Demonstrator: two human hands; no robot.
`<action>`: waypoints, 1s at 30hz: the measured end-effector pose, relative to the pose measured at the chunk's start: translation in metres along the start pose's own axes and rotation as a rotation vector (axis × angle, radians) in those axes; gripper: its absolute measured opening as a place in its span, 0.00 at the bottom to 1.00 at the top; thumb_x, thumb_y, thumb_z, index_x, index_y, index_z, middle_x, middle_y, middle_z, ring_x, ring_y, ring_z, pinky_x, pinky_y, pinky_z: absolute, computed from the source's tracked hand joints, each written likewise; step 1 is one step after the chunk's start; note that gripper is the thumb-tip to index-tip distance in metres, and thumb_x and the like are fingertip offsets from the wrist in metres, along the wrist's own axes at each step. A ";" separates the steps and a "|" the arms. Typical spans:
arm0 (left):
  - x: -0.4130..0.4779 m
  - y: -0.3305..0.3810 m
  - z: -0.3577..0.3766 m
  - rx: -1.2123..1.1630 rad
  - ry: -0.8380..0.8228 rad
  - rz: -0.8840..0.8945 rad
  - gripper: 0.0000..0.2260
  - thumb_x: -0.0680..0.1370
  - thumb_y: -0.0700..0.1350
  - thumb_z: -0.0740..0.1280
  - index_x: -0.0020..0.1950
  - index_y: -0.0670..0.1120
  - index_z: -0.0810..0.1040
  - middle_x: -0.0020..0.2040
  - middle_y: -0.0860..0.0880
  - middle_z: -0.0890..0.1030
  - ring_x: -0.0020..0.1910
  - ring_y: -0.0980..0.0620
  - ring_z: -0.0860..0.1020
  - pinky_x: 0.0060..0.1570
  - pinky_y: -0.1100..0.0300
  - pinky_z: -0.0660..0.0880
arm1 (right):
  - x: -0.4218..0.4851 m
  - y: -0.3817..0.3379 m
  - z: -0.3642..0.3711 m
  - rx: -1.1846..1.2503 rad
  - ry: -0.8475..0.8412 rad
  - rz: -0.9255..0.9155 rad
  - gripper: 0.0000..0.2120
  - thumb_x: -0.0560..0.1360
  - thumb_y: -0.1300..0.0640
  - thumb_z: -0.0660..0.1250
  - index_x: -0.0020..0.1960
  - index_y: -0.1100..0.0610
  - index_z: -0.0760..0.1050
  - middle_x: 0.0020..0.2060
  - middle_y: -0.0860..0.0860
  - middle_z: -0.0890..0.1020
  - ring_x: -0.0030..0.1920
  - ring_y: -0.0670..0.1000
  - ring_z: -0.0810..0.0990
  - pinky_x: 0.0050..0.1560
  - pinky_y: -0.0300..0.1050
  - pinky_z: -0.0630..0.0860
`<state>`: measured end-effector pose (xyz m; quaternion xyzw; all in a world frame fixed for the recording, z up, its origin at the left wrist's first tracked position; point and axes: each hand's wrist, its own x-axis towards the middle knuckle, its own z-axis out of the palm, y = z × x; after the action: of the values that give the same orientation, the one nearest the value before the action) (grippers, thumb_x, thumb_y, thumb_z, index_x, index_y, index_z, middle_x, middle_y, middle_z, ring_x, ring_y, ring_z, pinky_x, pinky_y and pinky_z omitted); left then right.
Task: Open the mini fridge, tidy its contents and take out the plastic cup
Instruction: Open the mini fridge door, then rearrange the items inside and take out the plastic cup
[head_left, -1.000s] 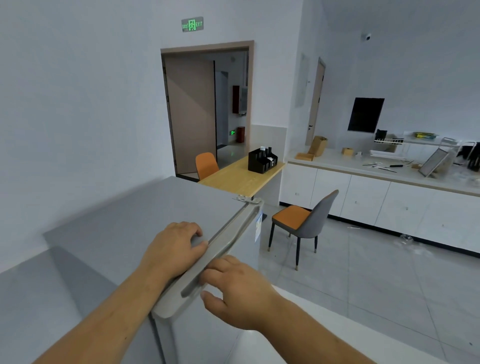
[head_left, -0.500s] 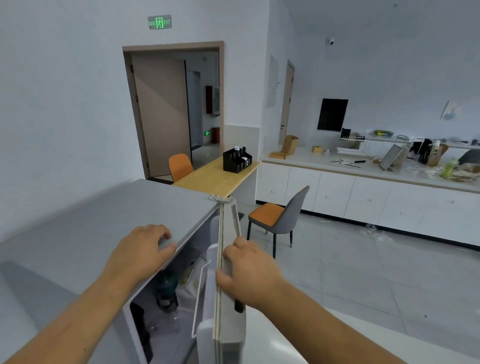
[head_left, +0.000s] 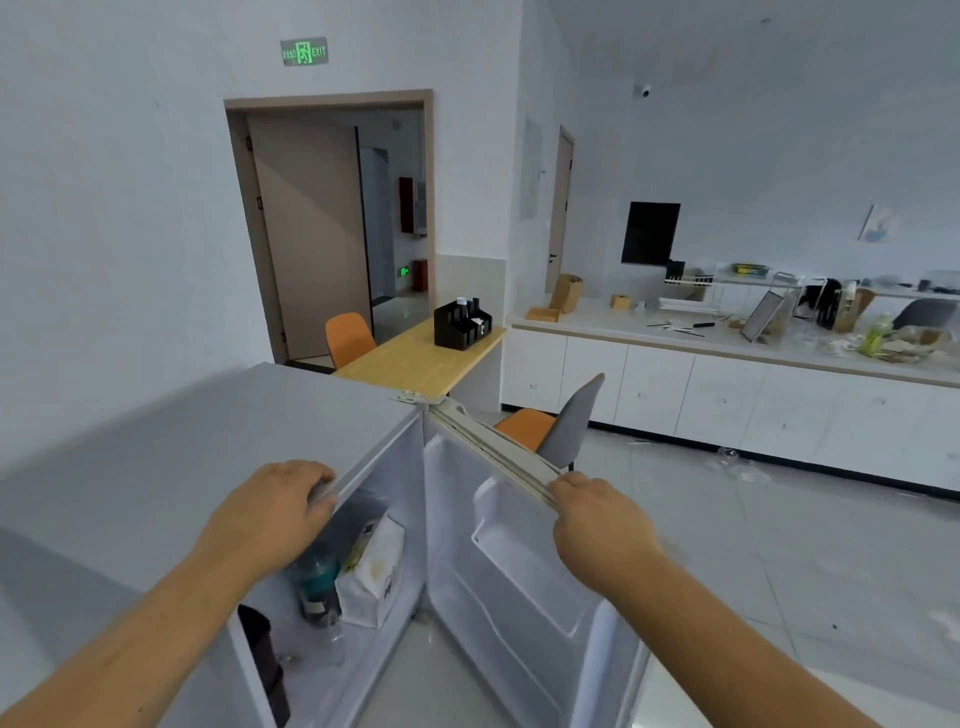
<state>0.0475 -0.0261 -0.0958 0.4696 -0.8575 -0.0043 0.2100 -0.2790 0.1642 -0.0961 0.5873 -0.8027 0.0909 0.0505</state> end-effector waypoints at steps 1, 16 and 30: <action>-0.003 0.002 0.001 0.025 -0.014 0.015 0.16 0.78 0.58 0.68 0.64 0.54 0.79 0.57 0.52 0.83 0.50 0.51 0.78 0.50 0.52 0.80 | 0.000 0.008 0.004 0.012 0.022 0.013 0.20 0.77 0.62 0.58 0.68 0.53 0.71 0.64 0.51 0.76 0.58 0.55 0.76 0.55 0.50 0.77; -0.039 0.042 0.002 0.219 -0.042 0.017 0.27 0.78 0.62 0.65 0.75 0.54 0.72 0.76 0.52 0.73 0.72 0.49 0.72 0.69 0.51 0.72 | 0.017 0.066 0.016 -0.024 0.032 0.003 0.31 0.78 0.49 0.58 0.80 0.49 0.55 0.80 0.50 0.61 0.79 0.57 0.57 0.79 0.63 0.52; -0.102 0.077 0.096 0.053 -0.120 -0.208 0.22 0.76 0.63 0.64 0.68 0.56 0.76 0.63 0.56 0.80 0.58 0.54 0.77 0.55 0.57 0.79 | 0.019 -0.078 0.093 0.279 -0.057 -0.516 0.18 0.81 0.44 0.60 0.68 0.48 0.74 0.64 0.47 0.78 0.62 0.50 0.74 0.63 0.46 0.73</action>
<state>-0.0017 0.0811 -0.2041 0.5602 -0.8151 -0.0317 0.1444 -0.2081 0.1041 -0.1767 0.7756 -0.6077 0.1680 -0.0321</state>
